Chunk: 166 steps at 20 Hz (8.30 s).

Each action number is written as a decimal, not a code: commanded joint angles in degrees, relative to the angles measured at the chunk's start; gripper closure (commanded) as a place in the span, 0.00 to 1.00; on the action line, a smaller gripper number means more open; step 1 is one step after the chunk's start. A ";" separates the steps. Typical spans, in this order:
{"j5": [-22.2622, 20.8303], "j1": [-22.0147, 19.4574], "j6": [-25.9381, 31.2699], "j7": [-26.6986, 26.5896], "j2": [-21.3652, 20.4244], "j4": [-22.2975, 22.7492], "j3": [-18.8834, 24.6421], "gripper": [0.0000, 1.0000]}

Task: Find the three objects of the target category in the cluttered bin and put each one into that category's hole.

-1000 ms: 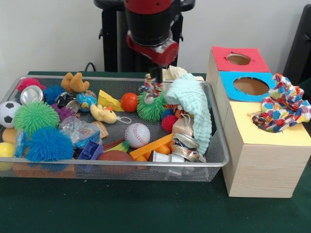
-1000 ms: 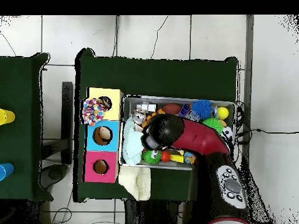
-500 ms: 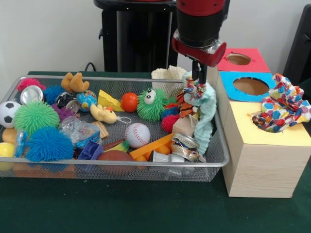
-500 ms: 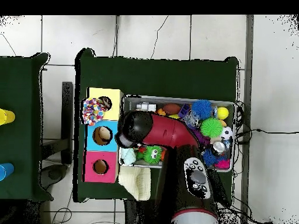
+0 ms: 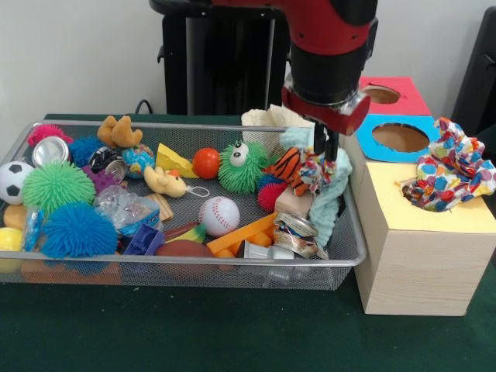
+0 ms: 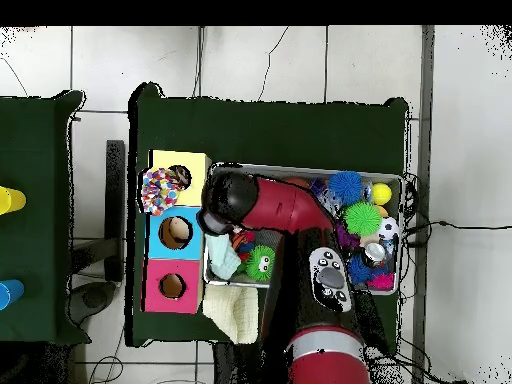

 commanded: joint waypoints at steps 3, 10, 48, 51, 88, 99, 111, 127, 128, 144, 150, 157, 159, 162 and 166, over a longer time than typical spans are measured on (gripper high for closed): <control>0.64 3.09 15.02 13.20 8.39 -20.88 -1.03 1.00; 2.90 7.58 18.72 17.80 6.62 -21.93 -2.58 1.00; 11.41 12.84 13.55 17.54 4.59 -10.24 -6.24 1.00; 12.07 13.03 12.38 17.30 4.41 -8.31 -6.41 1.00; 7.42 11.01 26.72 14.78 5.19 -18.98 -12.04 1.00; 3.94 6.37 29.36 9.07 14.25 -33.46 -11.38 1.00; 8.11 11.57 28.64 14.88 4.01 -22.18 -11.67 1.00; 7.05 9.50 31.11 11.44 17.44 -39.90 -10.00 1.00; 7.04 9.45 31.14 11.21 17.65 -40.14 -10.05 1.00; 8.69 10.96 34.15 15.90 19.96 -44.95 -10.78 1.00; 9.13 10.30 34.56 15.69 19.73 -45.29 -11.21 1.00; 8.78 10.95 28.91 14.53 19.13 -40.36 -10.84 1.00; 8.59 11.31 28.31 14.20 18.74 -39.15 -10.84 1.00; 8.85 11.28 26.76 13.62 18.64 -37.63 -10.27 1.00; 9.35 10.91 25.77 12.92 19.80 -37.57 -9.32 1.00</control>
